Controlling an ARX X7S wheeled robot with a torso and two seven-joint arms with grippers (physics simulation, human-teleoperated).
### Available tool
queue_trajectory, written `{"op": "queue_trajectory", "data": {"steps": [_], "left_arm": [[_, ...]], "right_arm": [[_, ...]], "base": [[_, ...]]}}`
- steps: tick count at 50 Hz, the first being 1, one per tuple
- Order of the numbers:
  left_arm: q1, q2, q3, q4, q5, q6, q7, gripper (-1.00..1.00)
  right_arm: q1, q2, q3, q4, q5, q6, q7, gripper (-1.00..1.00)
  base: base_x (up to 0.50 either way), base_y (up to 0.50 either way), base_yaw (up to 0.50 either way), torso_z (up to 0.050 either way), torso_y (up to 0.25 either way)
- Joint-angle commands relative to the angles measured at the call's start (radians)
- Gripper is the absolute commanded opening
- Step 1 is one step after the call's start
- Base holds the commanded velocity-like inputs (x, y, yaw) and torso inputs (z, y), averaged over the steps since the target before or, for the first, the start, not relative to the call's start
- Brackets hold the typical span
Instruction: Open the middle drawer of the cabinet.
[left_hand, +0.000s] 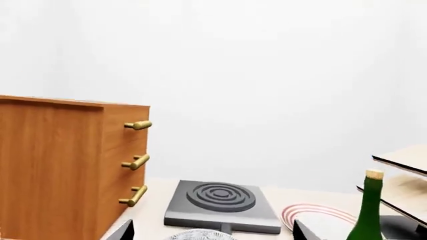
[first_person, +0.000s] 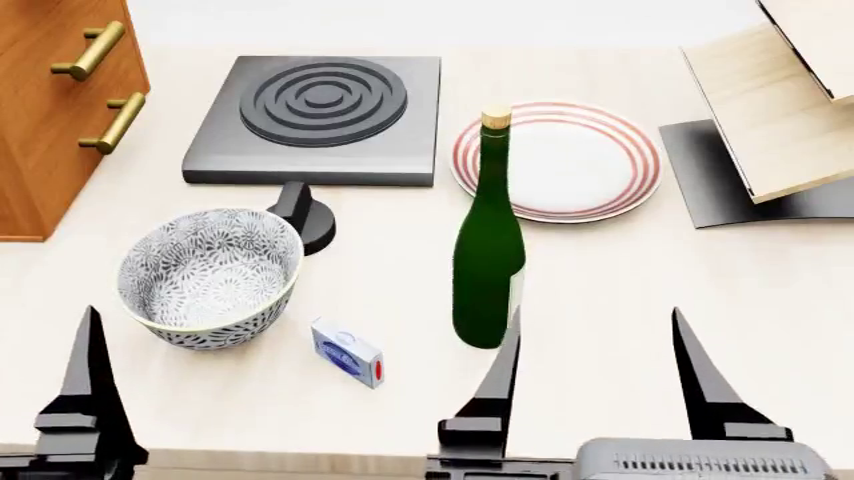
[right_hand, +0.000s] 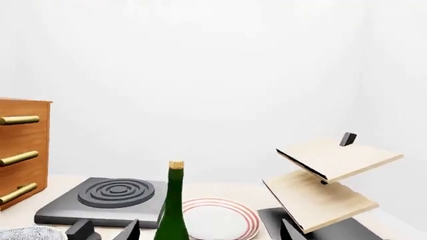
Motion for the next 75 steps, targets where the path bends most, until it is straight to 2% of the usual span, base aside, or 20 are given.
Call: {"op": "queue_trajectory", "data": {"steps": [1,4,6,11,14,25,34,36,40,75], "left_arm": [[-0.026,-0.026,-0.061,0.249,-0.107,-0.158,-0.053,1.00],[-0.042,-0.034,-0.091,0.302,-0.154,-0.203,-0.074,1.00],[-0.048,-0.040,-0.105,0.323,-0.182,-0.222,-0.086,1.00],[-0.052,-0.297,0.005,0.334,-0.360,-0.062,-0.357,1.00],[-0.061,-0.390,0.065,0.334,-0.390,0.007,-0.446,1.00],[-0.085,-0.513,0.157,0.332,-0.408,0.109,-0.552,1.00],[-0.091,-0.552,0.197,0.325,-0.399,0.152,-0.586,1.00],[-0.101,-0.592,0.236,0.333,-0.366,0.181,-0.622,1.00],[-0.113,-0.621,0.267,0.330,-0.367,0.206,-0.651,1.00],[-0.154,-0.686,0.357,0.319,-0.354,0.258,-0.718,1.00]], "right_arm": [[0.061,0.018,-0.088,-0.254,-0.064,0.181,0.039,1.00],[0.051,-0.022,-0.095,-0.254,-0.137,0.158,-0.018,1.00],[0.028,-0.137,-0.065,-0.254,-0.279,0.136,-0.174,1.00],[0.016,-0.151,-0.057,-0.254,-0.301,0.092,-0.187,1.00],[0.009,-0.151,-0.061,-0.254,-0.318,0.064,-0.186,1.00],[-0.010,-0.151,-0.060,-0.254,-0.347,-0.001,-0.176,1.00],[-0.026,-0.151,-0.066,-0.254,-0.357,-0.041,-0.186,1.00],[-0.028,-0.151,-0.067,-0.254,-0.365,-0.054,-0.191,1.00],[-0.029,-0.151,-0.069,-0.254,-0.369,-0.056,-0.191,1.00],[-0.027,-0.151,-0.065,-0.254,-0.366,-0.063,-0.193,1.00]], "base": [[0.00,0.00,0.00,0.000,0.000],[0.00,0.00,0.00,0.000,0.000],[0.00,0.00,0.00,0.000,0.000],[0.00,0.00,0.00,0.000,0.000],[0.00,0.00,0.00,0.000,0.000],[0.00,0.00,0.00,0.000,0.000],[0.31,0.01,0.00,0.000,0.000],[0.50,0.01,0.00,0.000,0.000],[0.50,0.01,0.00,0.000,0.000],[0.50,0.01,0.00,0.000,0.000]]}}
